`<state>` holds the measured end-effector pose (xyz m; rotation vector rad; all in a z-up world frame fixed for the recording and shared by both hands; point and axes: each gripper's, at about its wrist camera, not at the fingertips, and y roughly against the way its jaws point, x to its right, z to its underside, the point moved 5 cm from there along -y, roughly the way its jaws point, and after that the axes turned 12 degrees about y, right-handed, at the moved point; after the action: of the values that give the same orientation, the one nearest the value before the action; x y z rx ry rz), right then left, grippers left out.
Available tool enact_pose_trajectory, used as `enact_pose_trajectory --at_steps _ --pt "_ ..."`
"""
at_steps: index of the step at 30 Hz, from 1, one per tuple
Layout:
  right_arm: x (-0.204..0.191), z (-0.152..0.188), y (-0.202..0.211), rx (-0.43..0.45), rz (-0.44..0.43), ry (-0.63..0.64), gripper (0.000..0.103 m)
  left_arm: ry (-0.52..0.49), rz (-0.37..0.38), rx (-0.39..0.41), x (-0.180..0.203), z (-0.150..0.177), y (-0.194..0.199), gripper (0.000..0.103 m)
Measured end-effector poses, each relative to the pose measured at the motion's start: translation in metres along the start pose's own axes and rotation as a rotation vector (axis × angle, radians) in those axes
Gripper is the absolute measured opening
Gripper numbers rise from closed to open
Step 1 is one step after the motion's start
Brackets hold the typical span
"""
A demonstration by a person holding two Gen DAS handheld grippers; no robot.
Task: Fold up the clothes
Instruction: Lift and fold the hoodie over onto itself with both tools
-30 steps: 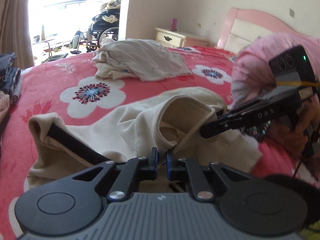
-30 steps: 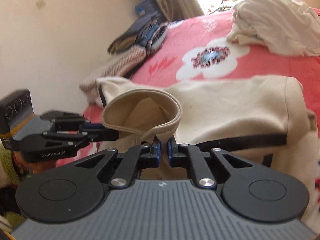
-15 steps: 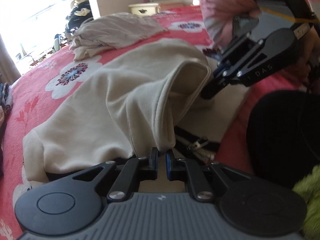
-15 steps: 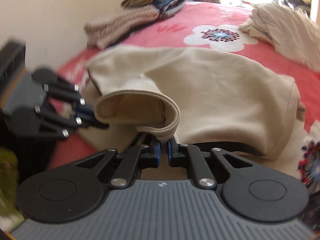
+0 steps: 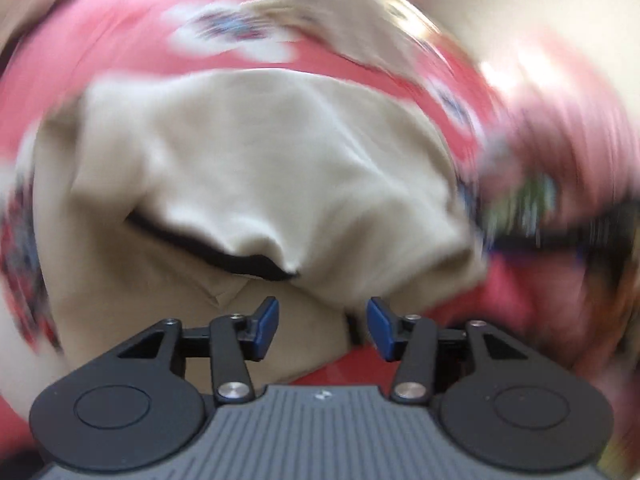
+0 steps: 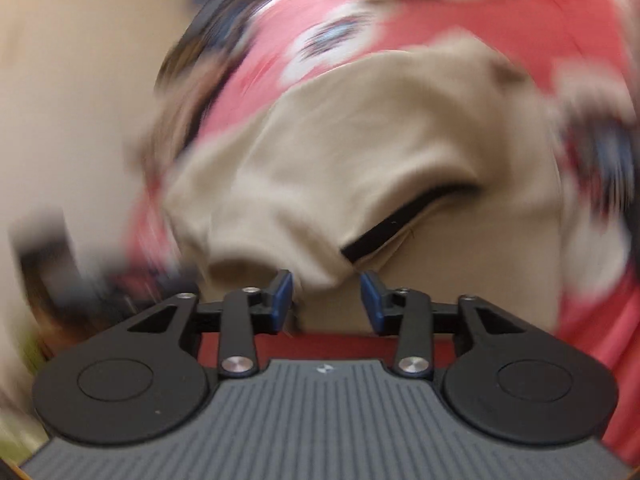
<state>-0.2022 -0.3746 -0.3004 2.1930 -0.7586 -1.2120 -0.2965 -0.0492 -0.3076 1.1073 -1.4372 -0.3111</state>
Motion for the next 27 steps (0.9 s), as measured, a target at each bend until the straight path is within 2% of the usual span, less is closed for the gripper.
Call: enact_pose_trajectory --at_steps 3,5,8,10,16,19,22,23,25,27 --pt "0.033 -0.002 -0.001 0.081 -0.114 -0.396 0.047 0.302 0.121 -0.013 -0.026 -0.011 -0.008 0.055" --pt "0.050 0.008 -0.013 0.081 -0.161 -0.598 0.050 0.418 0.168 -0.036 -0.039 -0.011 -0.018 0.056" --pt "0.059 0.021 -0.030 0.051 -0.172 -0.742 0.051 0.528 0.202 -0.068 -0.050 -0.004 -0.033 0.058" --pt "0.059 0.024 -0.037 0.043 -0.190 -0.774 0.053 0.573 0.224 -0.088 -0.054 0.000 -0.041 0.059" --pt "0.056 0.027 -0.051 0.006 -0.242 -0.831 0.059 0.615 0.318 -0.102 -0.058 -0.002 -0.059 0.068" --pt "0.059 0.028 -0.056 -0.008 -0.256 -0.855 0.061 0.647 0.368 -0.105 -0.062 -0.004 -0.066 0.069" --pt "0.060 0.028 -0.056 -0.016 -0.263 -0.860 0.061 0.647 0.367 -0.075 -0.064 -0.006 -0.068 0.068" --pt "0.059 0.027 -0.057 -0.019 -0.264 -0.847 0.061 0.640 0.358 -0.066 -0.064 -0.007 -0.069 0.066" --pt "0.058 0.025 -0.058 -0.023 -0.265 -0.818 0.061 0.617 0.330 -0.048 -0.063 -0.007 -0.069 0.052" --pt "0.056 0.021 -0.059 -0.022 -0.255 -0.774 0.056 0.607 0.320 -0.044 -0.064 -0.005 -0.069 0.036"
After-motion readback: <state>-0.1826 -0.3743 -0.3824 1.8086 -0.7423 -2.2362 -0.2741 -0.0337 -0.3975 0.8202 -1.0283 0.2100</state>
